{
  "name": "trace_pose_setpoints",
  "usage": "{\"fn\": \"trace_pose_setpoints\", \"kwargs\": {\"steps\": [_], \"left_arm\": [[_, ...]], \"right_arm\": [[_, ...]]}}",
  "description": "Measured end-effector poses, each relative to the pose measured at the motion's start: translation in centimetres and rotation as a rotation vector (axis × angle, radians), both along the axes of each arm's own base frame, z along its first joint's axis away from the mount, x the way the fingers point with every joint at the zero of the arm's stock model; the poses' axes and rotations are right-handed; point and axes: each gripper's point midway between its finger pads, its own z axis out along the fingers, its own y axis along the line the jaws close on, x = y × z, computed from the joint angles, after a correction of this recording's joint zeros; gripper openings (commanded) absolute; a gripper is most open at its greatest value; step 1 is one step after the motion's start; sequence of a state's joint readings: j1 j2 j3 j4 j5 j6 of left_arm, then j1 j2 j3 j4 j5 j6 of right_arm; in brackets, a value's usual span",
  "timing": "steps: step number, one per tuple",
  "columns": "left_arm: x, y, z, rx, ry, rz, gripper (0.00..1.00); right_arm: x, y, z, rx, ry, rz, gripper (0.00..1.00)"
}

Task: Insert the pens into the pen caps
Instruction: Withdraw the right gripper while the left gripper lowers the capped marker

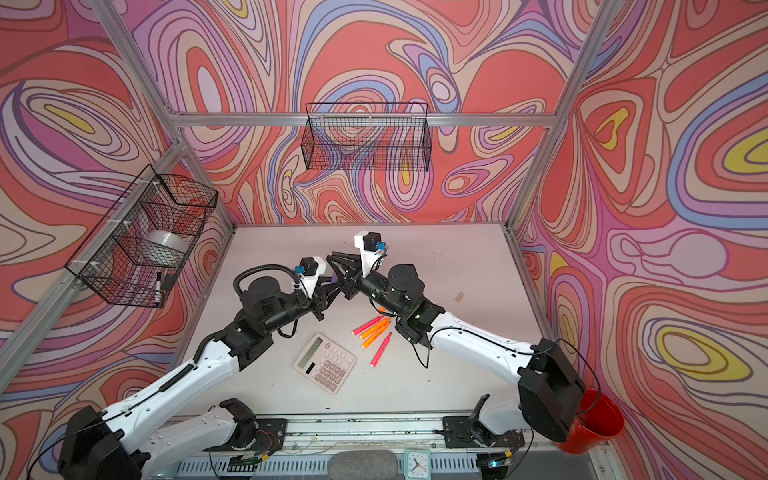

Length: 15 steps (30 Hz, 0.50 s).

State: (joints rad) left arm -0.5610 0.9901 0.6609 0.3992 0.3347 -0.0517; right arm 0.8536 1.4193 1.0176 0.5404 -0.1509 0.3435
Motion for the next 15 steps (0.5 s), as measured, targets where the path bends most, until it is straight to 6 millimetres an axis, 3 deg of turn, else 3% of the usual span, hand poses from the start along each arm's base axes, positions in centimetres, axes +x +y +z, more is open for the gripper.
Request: {"fn": "trace_pose_setpoints", "kwargs": {"steps": [6, 8, 11, 15], "left_arm": [[-1.3, 2.2, -0.7, -0.065, -0.046, 0.045, 0.00], [-1.5, 2.5, -0.9, -0.070, -0.042, 0.050, 0.00], [-1.9, 2.8, -1.0, -0.084, -0.032, 0.055, 0.00], [-1.4, 3.8, -1.3, -0.119, 0.008, 0.105, 0.00]], "right_arm": [[-0.5, 1.8, -1.2, -0.047, 0.080, 0.054, 0.00], [-0.5, 1.9, -1.4, -0.053, 0.102, 0.054, 0.08], [-0.4, 2.0, -1.6, -0.062, 0.140, 0.046, 0.12], [-0.3, 2.0, -2.6, -0.109, 0.193, 0.026, 0.33]]}}
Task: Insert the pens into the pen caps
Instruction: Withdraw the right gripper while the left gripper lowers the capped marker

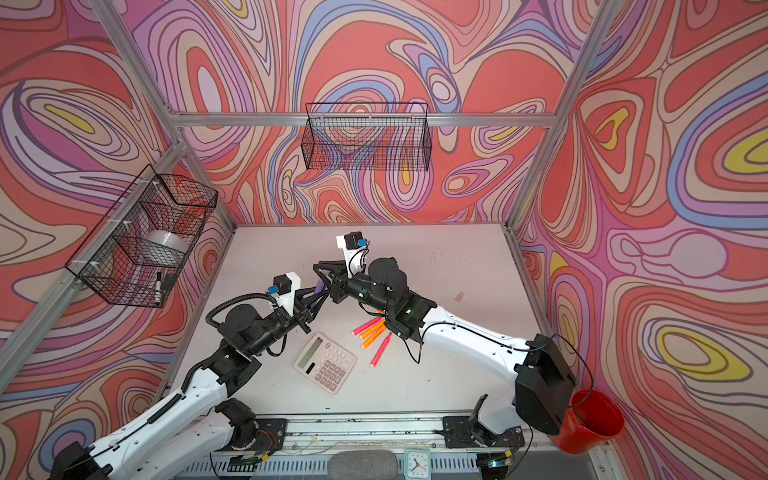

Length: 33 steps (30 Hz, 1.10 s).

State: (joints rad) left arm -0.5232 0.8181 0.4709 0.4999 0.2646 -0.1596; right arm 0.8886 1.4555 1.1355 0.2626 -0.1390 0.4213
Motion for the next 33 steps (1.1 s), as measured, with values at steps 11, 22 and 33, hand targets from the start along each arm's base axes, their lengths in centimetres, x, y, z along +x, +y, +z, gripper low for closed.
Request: {"fn": "trace_pose_setpoints", "kwargs": {"steps": [11, 22, 33], "left_arm": [[6.0, 4.9, -6.3, -0.009, 0.297, 0.356, 0.00], [12.1, 12.7, -19.6, 0.059, 0.777, 0.722, 0.00], [14.7, 14.4, -24.0, 0.057, 1.002, 0.852, 0.00]], "right_arm": [[2.5, -6.2, -10.9, -0.327, 0.232, -0.247, 0.67], [6.6, -21.1, -14.8, -0.383, 0.327, -0.705, 0.76], [6.6, -31.9, -20.2, -0.510, 0.383, -1.065, 0.84]]}}
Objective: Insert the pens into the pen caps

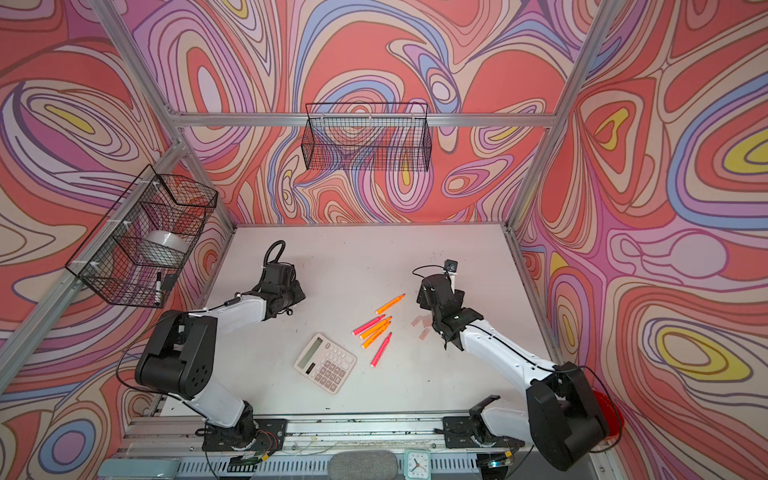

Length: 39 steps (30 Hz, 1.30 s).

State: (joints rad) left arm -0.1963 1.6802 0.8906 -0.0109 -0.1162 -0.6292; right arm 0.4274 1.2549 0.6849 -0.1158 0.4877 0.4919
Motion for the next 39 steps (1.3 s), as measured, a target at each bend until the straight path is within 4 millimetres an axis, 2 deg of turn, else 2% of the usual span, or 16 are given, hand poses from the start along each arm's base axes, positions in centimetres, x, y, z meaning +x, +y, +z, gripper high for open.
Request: {"fn": "trace_pose_setpoints", "kwargs": {"steps": [3, 5, 8, 11, 20, 24, 26, 28, 30, 32, 34, 36, 37, 39], "left_arm": [[1.0, 0.1, -0.4, 0.013, 0.031, 0.022, 0.00], [0.8, 0.3, -0.8, 0.019, 0.054, 0.035, 0.03], [0.0, 0.8, -1.4, 0.036, 0.091, 0.055, 0.22], [-0.3, 0.9, -1.6, 0.042, 0.106, 0.059, 0.35], [-0.4, 1.0, -1.1, 0.054, 0.105, 0.044, 0.58], [-0.1, 0.4, 0.7, 0.048, 0.069, -0.006, 0.64], [0.1, -0.1, 2.8, 0.032, 0.021, -0.046, 0.68], [0.0, -1.1, 5.9, 0.002, -0.070, -0.107, 0.70], [-0.5, -2.3, 9.1, -0.014, -0.165, -0.183, 0.71], [-1.3, -4.5, 11.6, 0.001, -0.246, -0.279, 0.72], [-2.7, -8.8, 13.4, 0.022, -0.311, -0.432, 0.71], [-4.5, -13.7, 13.8, 0.029, -0.343, -0.597, 0.71], [-5.7, -16.2, 13.5, 0.036, -0.344, -0.690, 0.70], [-7.4, -19.9, 12.4, 0.052, -0.328, -0.829, 0.70]], "right_arm": [[-0.1, -2.1, -1.2, -0.018, 0.019, -0.063, 0.83], [0.2, -3.0, -1.6, -0.020, 0.025, -0.092, 0.83], [0.5, -3.7, -1.8, -0.020, 0.024, -0.114, 0.85], [0.8, -3.8, -2.1, -0.016, 0.025, -0.121, 0.85], [1.2, -3.5, -2.0, 0.007, 0.010, -0.109, 0.86], [1.4, -3.3, -1.9, 0.015, -0.001, -0.104, 0.86], [1.4, -3.3, -1.9, 0.019, -0.004, -0.101, 0.86], [1.4, -3.2, -1.9, 0.022, -0.003, -0.097, 0.86], [1.5, -3.1, -2.0, 0.025, -0.004, -0.092, 0.85], [1.5, -2.9, -1.9, 0.031, -0.009, -0.086, 0.85], [1.6, -2.9, -1.8, 0.035, -0.013, -0.083, 0.84], [1.4, -2.9, -2.0, 0.036, -0.014, -0.082, 0.84], [1.3, -2.9, -2.0, 0.036, -0.013, -0.082, 0.84], [1.1, -3.0, -2.1, 0.037, -0.014, -0.083, 0.83]]}}
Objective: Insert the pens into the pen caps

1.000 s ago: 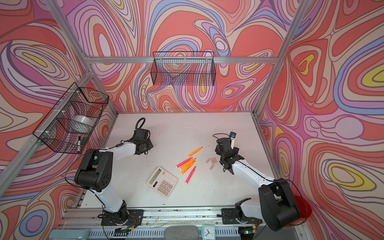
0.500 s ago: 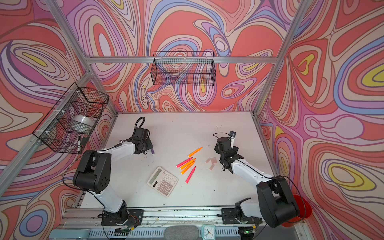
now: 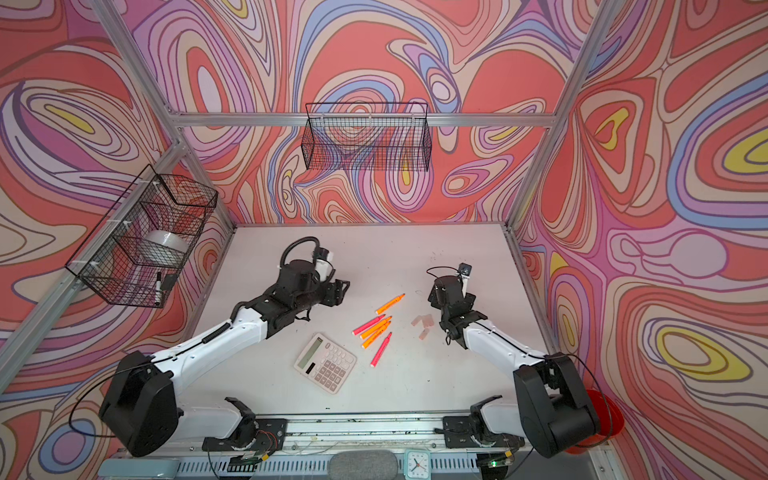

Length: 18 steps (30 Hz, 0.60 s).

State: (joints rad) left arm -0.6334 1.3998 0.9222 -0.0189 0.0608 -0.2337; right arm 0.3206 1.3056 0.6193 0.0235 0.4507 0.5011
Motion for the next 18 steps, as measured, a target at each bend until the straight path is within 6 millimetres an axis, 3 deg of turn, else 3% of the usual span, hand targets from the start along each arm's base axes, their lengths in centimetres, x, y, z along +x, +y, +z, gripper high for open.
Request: {"fn": "trace_pose_setpoints", "kwargs": {"steps": [3, 7, 12, 18], "left_arm": [[-0.9, -3.7, -2.0, 0.066, 0.013, -0.124, 0.68], [-0.7, -6.9, -4.3, 0.136, 0.043, -0.207, 0.66], [0.6, -9.4, -6.3, 0.196, 0.082, -0.253, 0.63], [1.1, -10.7, -9.3, 0.265, 0.147, -0.278, 0.60]], "right_arm": [[-0.2, -0.1, 0.1, 0.004, -0.007, -0.003, 0.83], [-0.1, -0.3, 0.3, 0.009, -0.016, -0.009, 0.82], [0.0, -0.4, 0.1, 0.014, -0.013, -0.012, 0.79], [0.0, -0.3, -0.1, 0.018, -0.007, -0.004, 0.79]]}}
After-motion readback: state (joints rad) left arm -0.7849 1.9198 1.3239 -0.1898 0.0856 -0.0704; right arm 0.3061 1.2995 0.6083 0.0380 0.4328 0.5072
